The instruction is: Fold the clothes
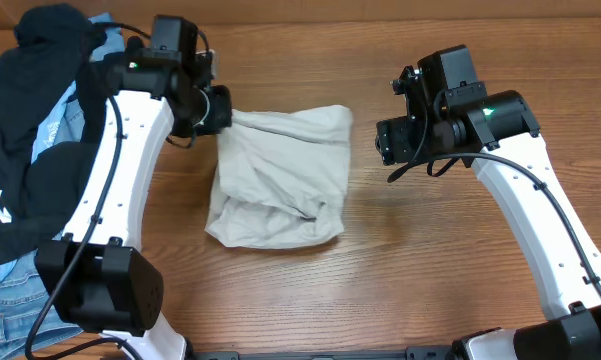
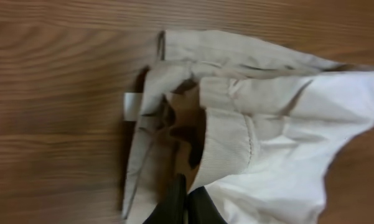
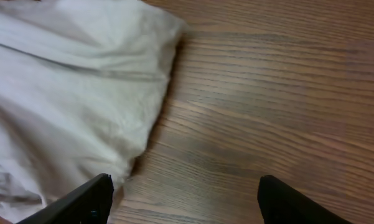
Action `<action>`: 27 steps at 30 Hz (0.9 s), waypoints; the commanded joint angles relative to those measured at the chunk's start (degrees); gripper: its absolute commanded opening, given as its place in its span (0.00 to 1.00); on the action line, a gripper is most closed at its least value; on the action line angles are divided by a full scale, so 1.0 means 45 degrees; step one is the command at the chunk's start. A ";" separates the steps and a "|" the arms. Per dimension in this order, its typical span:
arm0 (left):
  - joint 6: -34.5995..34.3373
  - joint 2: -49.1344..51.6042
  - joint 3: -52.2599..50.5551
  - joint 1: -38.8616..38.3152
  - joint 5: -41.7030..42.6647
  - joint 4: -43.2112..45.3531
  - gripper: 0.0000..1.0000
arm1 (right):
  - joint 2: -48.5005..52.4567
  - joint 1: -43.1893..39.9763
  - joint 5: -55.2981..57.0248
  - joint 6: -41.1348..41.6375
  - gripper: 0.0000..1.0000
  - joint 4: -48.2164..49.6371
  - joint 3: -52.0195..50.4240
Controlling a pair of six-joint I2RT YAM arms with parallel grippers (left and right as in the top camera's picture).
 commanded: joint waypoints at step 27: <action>0.3988 0.0855 0.0423 -0.1039 0.4639 0.2127 0.04 | 0.0510 0.0126 -1.3406 0.5051 0.04 0.7125 -0.4226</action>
